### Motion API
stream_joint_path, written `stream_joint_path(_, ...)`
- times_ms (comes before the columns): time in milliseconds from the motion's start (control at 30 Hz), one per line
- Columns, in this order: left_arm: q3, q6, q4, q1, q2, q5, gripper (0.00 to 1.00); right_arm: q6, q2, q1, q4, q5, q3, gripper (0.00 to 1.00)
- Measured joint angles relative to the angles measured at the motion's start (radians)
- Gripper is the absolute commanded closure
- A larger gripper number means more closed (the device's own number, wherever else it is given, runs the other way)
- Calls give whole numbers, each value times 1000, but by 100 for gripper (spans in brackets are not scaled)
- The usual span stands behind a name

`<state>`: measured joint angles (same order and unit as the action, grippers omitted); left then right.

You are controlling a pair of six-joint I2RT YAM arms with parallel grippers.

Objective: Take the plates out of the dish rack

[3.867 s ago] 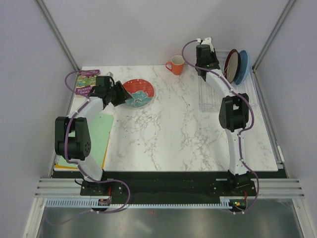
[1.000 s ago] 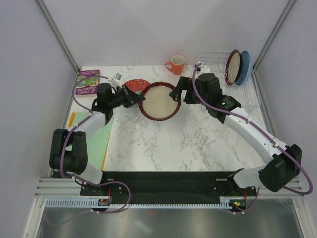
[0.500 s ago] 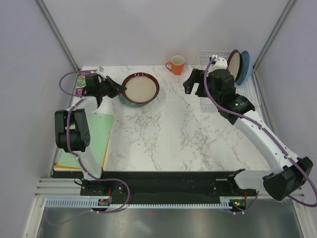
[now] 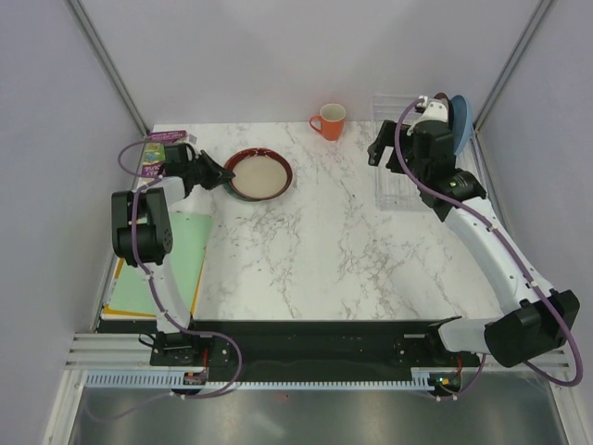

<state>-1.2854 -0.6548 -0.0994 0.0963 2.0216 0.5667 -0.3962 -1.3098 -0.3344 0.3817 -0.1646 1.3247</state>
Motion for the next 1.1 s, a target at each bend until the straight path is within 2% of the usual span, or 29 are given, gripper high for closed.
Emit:
stream_joint_path(333,-42,40,18,10,39,-59,98,53,-23,92,9,10,24,2)
stream_joint_path(367,-48,42,18,14,46,-60,94,58,-25,99,13,9,28,2)
stream_joint_path(400,-52,43,18,16,50,-60,83,62,-27,105,18,9,32,2)
stream_joint_path(533,-78,43,19,27,79,-38,60,101,-42,130,37,-10,60,2)
stream_joint_path(633,-95,49,16,33,101,-29,23,146,-70,138,60,-74,105,2)
stream_joint_path(733,-111,36,0,32,105,20,17,188,-109,148,65,-135,155,2)
stream_joint_path(767,-120,40,-2,28,106,19,10,200,-128,153,69,-153,177,2)
stream_joint_path(1100,-127,50,36,24,96,7,9,261,-360,237,74,-318,335,2)
